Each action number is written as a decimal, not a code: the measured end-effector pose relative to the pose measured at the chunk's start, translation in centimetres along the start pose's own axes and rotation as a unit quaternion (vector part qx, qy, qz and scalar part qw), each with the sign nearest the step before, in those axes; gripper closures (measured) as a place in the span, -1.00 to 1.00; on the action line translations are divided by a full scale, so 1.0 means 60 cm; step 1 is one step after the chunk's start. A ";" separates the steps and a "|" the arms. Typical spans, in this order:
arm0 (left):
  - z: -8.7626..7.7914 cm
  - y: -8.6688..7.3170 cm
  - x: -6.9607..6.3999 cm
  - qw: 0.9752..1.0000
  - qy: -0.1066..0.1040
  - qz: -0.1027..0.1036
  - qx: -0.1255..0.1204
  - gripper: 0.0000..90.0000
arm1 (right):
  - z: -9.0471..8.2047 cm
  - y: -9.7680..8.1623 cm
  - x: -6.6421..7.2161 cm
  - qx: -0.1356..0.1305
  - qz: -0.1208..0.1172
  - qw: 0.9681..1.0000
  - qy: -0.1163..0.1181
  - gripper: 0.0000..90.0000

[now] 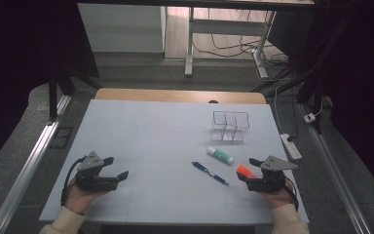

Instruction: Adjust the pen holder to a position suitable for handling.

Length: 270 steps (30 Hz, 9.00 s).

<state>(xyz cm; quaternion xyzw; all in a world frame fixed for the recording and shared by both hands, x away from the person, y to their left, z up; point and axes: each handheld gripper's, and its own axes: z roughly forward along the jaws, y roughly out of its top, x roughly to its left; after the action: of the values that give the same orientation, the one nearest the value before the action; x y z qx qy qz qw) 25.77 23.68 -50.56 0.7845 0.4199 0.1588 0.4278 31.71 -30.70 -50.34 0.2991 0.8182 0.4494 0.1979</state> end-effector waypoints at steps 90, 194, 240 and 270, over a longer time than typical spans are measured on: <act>0.008 -0.005 0.010 1.000 0.017 -0.006 0.020 -0.61 | 0.037 0.155 -0.164 0.044 0.111 0.984 -0.135 -0.14; 0.020 -0.010 0.008 0.999 0.021 0.004 0.042 -0.60 | 0.200 0.139 -0.163 0.114 0.075 0.987 -0.079 0.99; 0.019 -0.011 0.008 0.999 0.022 0.005 0.044 -0.60 | 0.243 0.166 -0.110 0.124 0.036 0.990 -0.055 0.99; 0.021 -0.012 0.008 0.999 0.023 0.006 0.047 -0.60 | 0.283 0.190 -0.058 0.121 0.013 0.992 -0.018 0.99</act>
<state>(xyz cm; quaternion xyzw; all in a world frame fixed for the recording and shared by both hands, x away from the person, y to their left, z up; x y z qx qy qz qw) 26.47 23.55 -51.92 0.8026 0.4317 0.1594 0.3795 47.90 -17.80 -49.18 0.3400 0.8588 0.3438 0.1693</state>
